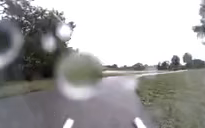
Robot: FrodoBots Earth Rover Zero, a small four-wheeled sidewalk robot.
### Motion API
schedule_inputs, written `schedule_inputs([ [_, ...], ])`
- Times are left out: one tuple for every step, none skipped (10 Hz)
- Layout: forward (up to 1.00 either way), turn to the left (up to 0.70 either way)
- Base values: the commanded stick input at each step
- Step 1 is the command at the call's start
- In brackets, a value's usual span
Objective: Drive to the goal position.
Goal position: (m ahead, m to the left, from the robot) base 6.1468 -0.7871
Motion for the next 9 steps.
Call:
schedule_inputs([
  [0.70, 0.00],
  [0.70, 0.00],
  [0.70, 0.00],
  [0.70, 0.00],
  [0.70, 0.00],
  [0.70, 0.00],
  [0.70, 0.00],
  [0.70, 0.00],
  [0.70, 0.00],
])
